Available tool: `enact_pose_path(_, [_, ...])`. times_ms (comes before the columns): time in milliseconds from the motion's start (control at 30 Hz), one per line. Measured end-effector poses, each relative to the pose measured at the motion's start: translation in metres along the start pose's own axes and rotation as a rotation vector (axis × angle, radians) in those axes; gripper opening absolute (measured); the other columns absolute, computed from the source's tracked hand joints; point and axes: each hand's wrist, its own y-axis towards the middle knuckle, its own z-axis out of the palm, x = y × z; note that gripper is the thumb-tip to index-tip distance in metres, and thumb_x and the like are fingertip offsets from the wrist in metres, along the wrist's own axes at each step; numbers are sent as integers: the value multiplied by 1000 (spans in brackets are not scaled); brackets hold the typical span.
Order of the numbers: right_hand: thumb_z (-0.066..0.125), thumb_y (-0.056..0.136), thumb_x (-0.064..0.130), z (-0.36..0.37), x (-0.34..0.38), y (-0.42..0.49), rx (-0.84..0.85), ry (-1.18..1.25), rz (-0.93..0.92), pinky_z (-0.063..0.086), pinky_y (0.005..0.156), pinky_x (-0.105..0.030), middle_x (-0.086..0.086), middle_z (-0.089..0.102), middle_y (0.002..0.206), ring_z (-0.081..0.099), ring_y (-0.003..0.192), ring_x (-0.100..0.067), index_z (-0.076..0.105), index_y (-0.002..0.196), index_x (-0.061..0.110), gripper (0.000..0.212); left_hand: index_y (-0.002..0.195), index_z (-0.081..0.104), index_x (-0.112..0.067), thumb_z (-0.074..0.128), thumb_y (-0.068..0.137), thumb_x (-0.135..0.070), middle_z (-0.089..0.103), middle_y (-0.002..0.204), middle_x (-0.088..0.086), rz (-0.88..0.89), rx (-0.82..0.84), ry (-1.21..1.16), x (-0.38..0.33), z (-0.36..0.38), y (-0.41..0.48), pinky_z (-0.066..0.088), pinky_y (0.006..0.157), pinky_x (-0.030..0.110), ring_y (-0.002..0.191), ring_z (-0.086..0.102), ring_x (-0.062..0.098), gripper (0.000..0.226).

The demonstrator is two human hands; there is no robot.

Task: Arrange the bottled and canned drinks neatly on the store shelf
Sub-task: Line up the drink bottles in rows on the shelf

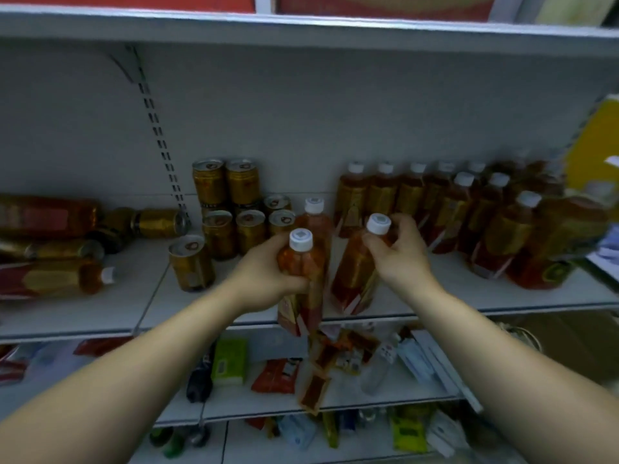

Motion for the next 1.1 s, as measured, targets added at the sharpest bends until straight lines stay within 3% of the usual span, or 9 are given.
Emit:
enact_pose_path(133, [61,93,28,-38,-14,8,-113,-79,32,37,59,-27,2,54,96,55,86,-19,46,122,13,36,113,52,-31,78,66,-14,63,102,-13,74,18,-3,-19,43,21,46,83,25,97,60,7,57])
enact_pose_path(333, [58,94,29,-100,-51,24,-189,-118,70,41,62,-31,5,53,90,53,75,-12,45,118,17,30,104,58,-17,72,70,-15,67,98,1,178,80,46,-48,102,65,51,83,37,92,63,14,37])
enact_pose_path(467, [62,91,25,-130,-76,56,-184,-189,-11,37,67,-29,-3,54,96,53,88,-19,51,102,14,20,95,58,-5,66,73,-16,65,92,14,224,73,77,-64,140,102,52,81,47,87,64,24,26])
enact_pose_path(567, [62,88,28,-141,-92,87,-113,-280,-57,38,74,-29,-6,56,103,54,95,-20,57,104,12,23,92,59,-11,63,76,-21,65,87,7,203,-29,70,-67,166,128,53,77,43,82,63,20,19])
enact_pose_path(733, [59,88,28,-139,-100,124,-31,-225,-49,44,82,-32,-5,59,105,56,99,-21,59,108,14,25,123,42,-34,73,77,-8,52,106,-20,134,-56,0,-70,182,146,40,84,10,97,50,-3,61])
enact_pose_path(833, [57,91,29,-138,-103,131,-7,-238,-68,36,79,-25,-4,59,109,56,105,-21,58,113,14,26,126,25,-44,79,73,-9,46,115,-25,95,-27,-16,-57,184,151,37,96,20,114,47,2,83])
enact_pose_path(933, [59,93,28,-142,-100,123,37,-333,-120,26,81,-17,-7,52,126,47,117,-20,47,133,13,44,126,22,-45,75,76,-4,46,118,-22,102,-28,-31,-53,188,155,37,90,10,112,48,0,83])
enact_pose_path(1033, [62,90,31,-162,-88,123,11,-440,-282,27,92,-22,-10,51,131,43,125,-26,47,135,11,52,128,26,-44,72,77,2,49,116,-25,160,-49,-41,-51,196,166,39,84,1,103,50,-18,82])
enact_pose_path(1100, [56,89,38,-187,-76,136,-55,-617,-400,28,97,-30,-12,54,128,43,123,-32,56,127,12,46,134,32,-37,72,76,0,54,120,-17,165,-71,-15,-49,200,176,43,91,12,109,51,-12,79])
